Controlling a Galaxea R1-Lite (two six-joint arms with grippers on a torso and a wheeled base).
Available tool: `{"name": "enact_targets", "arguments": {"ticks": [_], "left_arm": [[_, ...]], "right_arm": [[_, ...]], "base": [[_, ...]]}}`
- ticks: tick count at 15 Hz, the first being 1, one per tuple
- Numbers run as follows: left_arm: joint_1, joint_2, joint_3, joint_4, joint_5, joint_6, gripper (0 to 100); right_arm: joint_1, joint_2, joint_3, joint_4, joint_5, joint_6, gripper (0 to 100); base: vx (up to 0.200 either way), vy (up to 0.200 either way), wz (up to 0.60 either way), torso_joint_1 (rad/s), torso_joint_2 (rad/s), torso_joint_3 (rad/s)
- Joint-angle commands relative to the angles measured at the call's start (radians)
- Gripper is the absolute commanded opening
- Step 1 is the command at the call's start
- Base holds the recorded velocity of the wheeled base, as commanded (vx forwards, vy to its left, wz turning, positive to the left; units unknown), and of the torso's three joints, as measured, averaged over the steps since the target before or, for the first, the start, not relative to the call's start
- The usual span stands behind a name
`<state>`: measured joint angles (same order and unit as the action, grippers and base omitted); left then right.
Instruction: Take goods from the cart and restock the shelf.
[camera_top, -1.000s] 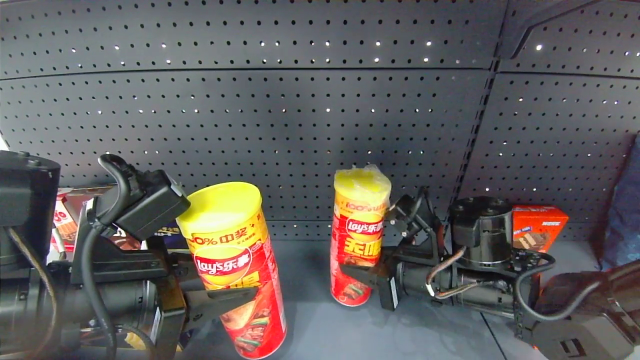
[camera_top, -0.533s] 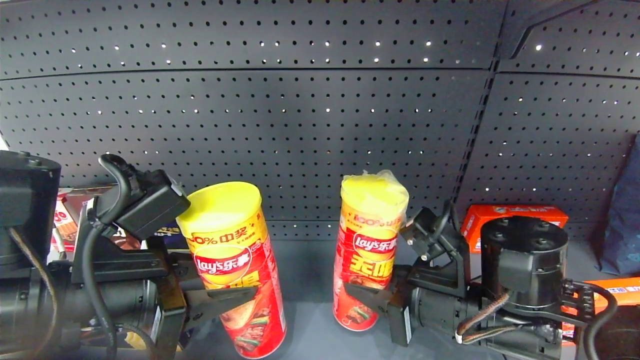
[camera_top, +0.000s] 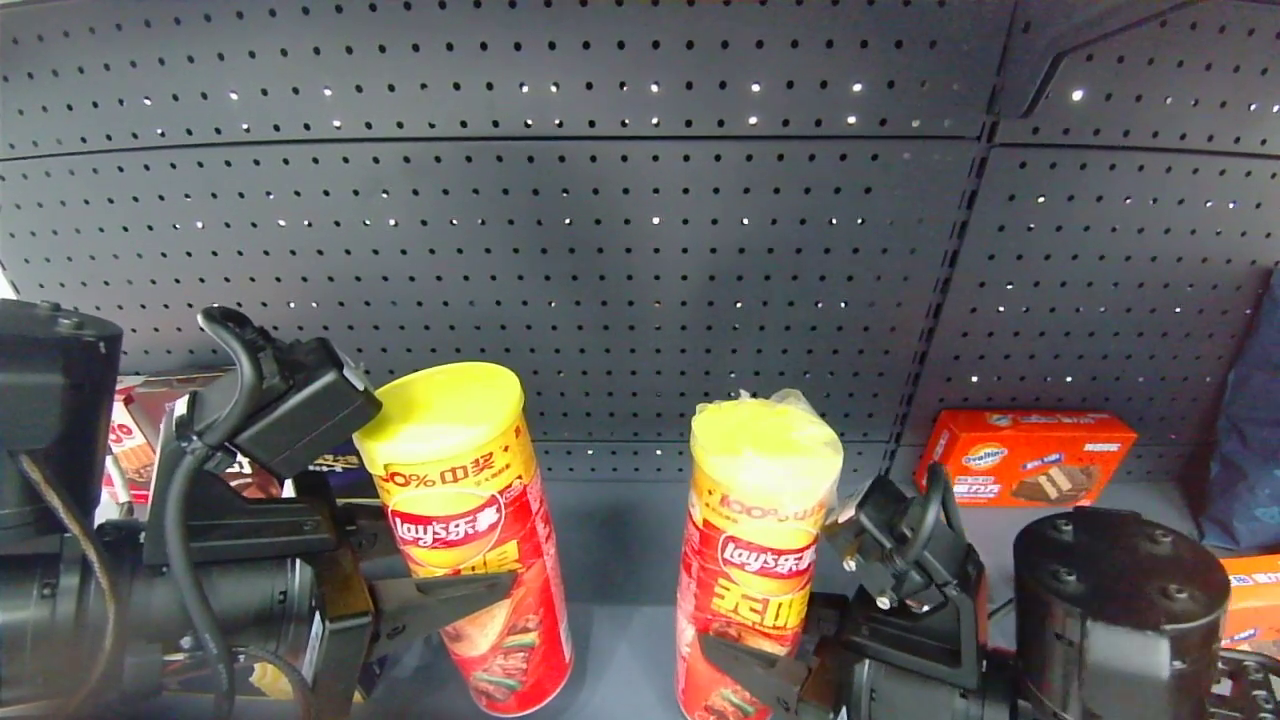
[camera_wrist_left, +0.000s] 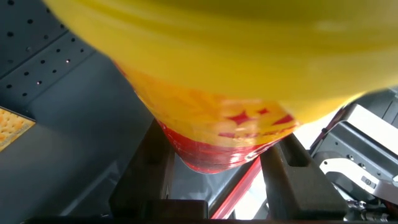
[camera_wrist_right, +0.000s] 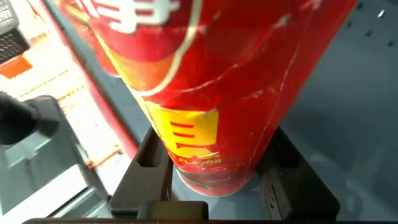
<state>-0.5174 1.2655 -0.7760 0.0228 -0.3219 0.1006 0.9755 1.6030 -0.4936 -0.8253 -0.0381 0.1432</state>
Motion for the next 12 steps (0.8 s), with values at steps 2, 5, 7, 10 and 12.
{"name": "enact_targets", "arguments": {"ticks": [2, 5, 7, 10, 12], "left_arm": [[-0.001, 0.005, 0.000, -0.001, 0.000, 0.001, 0], [-0.001, 0.006, 0.000, 0.000, 0.000, 0.001, 0], [0.000, 0.006, 0.000, 0.000, 0.000, 0.001, 0], [0.002, 0.005, 0.001, 0.000, -0.002, -0.001, 0], [0.002, 0.005, 0.003, 0.000, -0.002, -0.001, 0]], "right_arm": [[0.034, -0.018, 0.058, 0.002, -0.016, 0.016, 0], [0.028, 0.008, 0.052, 0.000, -0.016, 0.019, 0], [0.020, 0.037, 0.043, -0.001, -0.014, 0.019, 0], [0.012, 0.064, 0.021, -0.003, -0.013, 0.021, 0], [-0.005, 0.083, 0.003, -0.003, -0.011, 0.021, 0]], "base": [[0.000, 0.000, 0.00, 0.000, 0.00, 0.000], [0.000, 0.000, 0.00, 0.000, 0.00, 0.000], [0.000, 0.000, 0.00, 0.000, 0.00, 0.000], [0.000, 0.000, 0.00, 0.000, 0.00, 0.000], [0.000, 0.000, 0.00, 0.000, 0.00, 0.000]]}}
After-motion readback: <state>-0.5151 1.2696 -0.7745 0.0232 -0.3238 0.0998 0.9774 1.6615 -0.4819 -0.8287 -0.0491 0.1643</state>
